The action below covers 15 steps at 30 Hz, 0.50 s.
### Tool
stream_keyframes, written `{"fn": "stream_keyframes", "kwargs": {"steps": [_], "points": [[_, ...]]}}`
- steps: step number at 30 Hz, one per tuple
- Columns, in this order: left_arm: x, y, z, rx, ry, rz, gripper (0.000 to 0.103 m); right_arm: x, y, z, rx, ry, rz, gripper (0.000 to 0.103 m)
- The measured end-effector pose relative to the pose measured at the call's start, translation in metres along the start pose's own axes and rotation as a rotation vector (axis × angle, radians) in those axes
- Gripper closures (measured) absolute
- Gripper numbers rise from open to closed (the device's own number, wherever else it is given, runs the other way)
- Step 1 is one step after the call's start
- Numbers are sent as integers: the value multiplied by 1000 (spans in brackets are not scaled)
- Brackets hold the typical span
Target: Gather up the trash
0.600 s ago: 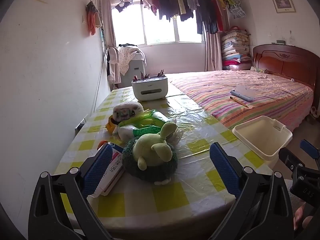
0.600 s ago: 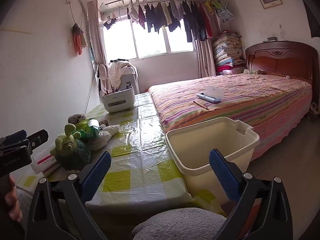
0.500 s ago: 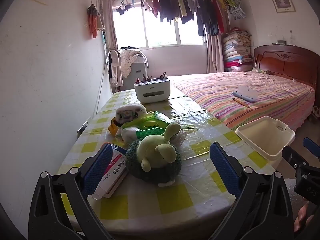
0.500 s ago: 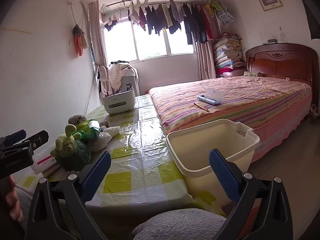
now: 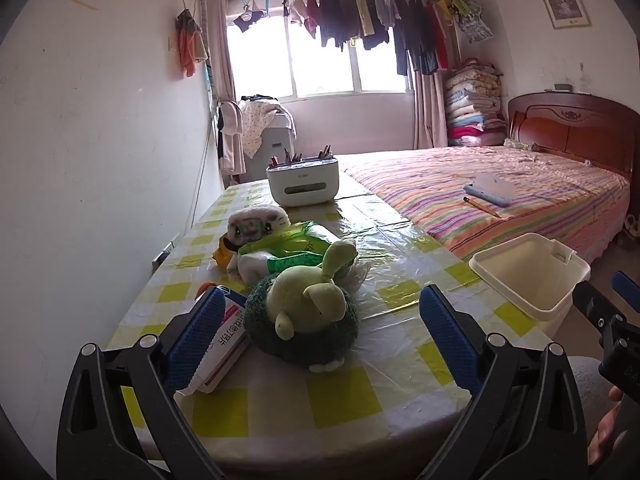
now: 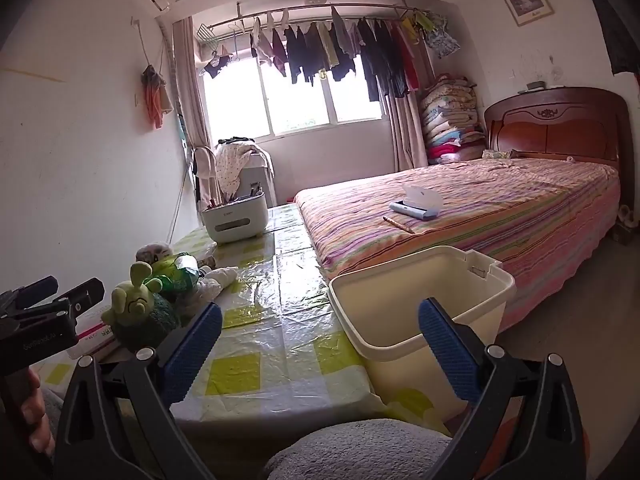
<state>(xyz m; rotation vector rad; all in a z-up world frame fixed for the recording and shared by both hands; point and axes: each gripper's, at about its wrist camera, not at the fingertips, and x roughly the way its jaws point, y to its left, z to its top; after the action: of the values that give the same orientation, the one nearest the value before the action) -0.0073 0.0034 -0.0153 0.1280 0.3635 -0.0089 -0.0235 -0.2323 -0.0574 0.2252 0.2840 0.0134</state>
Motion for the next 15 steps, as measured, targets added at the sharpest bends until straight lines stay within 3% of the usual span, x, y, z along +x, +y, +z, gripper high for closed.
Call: {"fn": "stream_keyframes", "kwargs": {"steps": [15], "points": [[5, -4, 3, 5, 18, -1, 7, 0, -5, -1, 22, -3, -3, 7]]}}
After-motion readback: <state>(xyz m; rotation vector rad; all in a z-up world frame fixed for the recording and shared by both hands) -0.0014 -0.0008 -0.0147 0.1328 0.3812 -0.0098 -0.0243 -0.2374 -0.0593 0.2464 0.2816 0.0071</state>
